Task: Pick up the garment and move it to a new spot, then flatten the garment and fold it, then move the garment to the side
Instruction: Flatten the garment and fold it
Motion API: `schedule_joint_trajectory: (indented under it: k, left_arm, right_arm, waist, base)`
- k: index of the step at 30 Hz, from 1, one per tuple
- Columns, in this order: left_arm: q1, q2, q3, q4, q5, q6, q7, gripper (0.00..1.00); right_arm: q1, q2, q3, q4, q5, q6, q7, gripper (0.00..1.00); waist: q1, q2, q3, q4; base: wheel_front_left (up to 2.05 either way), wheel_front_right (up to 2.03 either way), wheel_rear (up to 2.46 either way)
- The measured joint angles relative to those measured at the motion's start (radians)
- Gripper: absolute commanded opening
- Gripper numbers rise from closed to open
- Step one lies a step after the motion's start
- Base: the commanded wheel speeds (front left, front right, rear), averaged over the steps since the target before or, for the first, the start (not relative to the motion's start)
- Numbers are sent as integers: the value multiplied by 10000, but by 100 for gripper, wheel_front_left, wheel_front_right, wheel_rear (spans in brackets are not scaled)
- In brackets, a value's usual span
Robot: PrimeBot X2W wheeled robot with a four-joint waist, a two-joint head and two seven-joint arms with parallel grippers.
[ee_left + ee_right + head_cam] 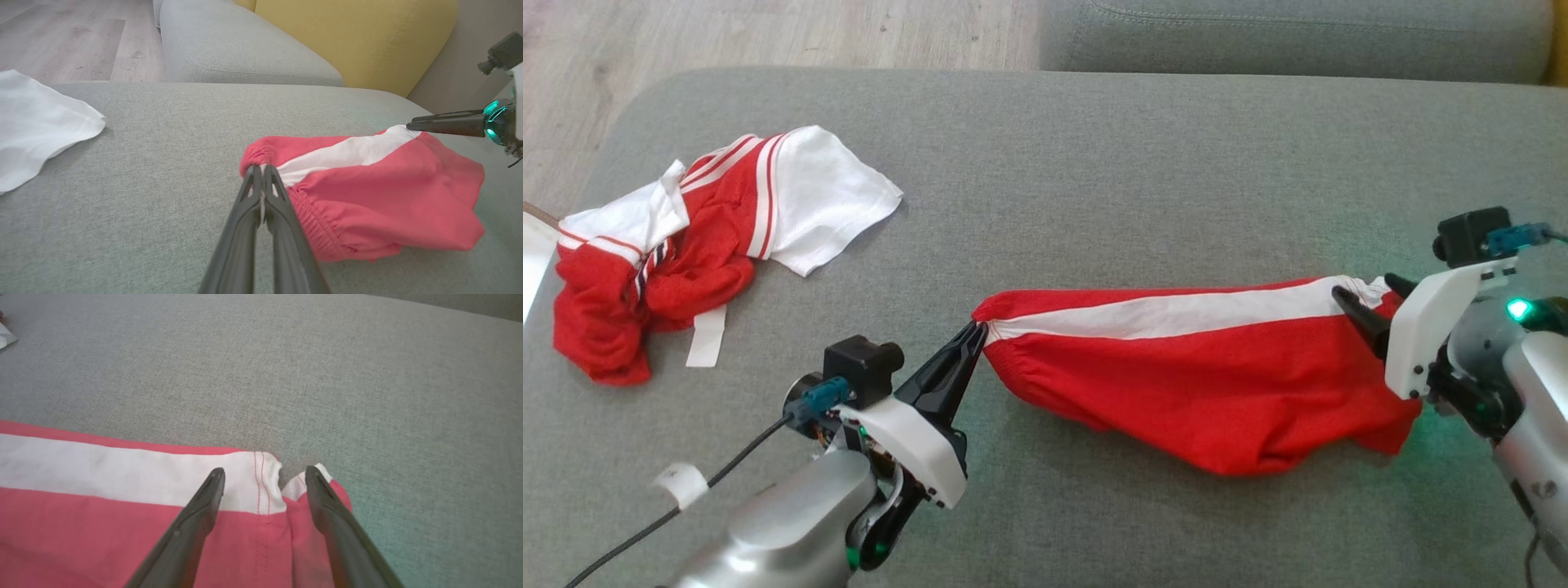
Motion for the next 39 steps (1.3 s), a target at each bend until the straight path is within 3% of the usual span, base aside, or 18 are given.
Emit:
schedule_joint_trajectory:
  k: [6, 7, 8, 9, 10, 16, 22, 28, 39]
  left_arm:
    - [-9, -88, 0, 69, 0, -88, -2, 0]
    - [-10, -98, 0, 79, 0, -90, -2, 0]
    - [-10, -111, 0, 90, 0, -107, -2, 0]
    - [-10, -111, 0, 90, 0, -107, -2, 0]
    - [-11, -125, 0, 105, 0, -121, -2, 0]
    - [-13, -121, 61, 171, 6, -157, -12, 0]
    - [-434, -6, 617, -48, 522, -61, -94, 0]
    - [-2819, -29, 1319, -10, 1808, -92, -107, 0]
    - [-7536, -738, 3954, 504, 4581, -151, -192, 0]
  right_arm:
    - [-2, 6, 349, 297, 255, 0, -13, 96]
    - [-4, 6, 374, 351, 284, 0, -77, 78]
    - [-12, 6, 399, 393, 334, 0, -102, 49]
    - [-12, 6, 399, 393, 334, 0, -102, 28]
    - [-29, 10, 418, 435, 357, 0, -205, 0]
    - [-477, 15, 623, 385, 430, 0, -817, 0]
    - [-1433, -261, 589, 2, 322, 0, -1722, 0]
    - [-3475, -769, -270, -213, -109, 0, -3012, 0]
    - [-7361, -654, -1739, 134, -1093, 2, -5181, 0]
  waist:
    - [0, 0, 0, 122]
    - [0, 0, 7, 142]
    - [0, 0, 16, 161]
    - [0, 0, 16, 161]
    - [0, 0, 25, 176]
    - [0, 0, 30, 87]
    - [0, 0, 186, -414]
    - [1, 0, 866, -1069]
    - [4, 0, 2362, -1925]
  base:
    - [0, 0, 0]
    - [0, 0, 0]
    - [0, 0, 0]
    - [0, 0, 0]
    - [0, 0, 0]
    - [0, 0, 0]
    - [0, 0, 0]
    - [0, 0, 0]
    - [0, 0, 0]
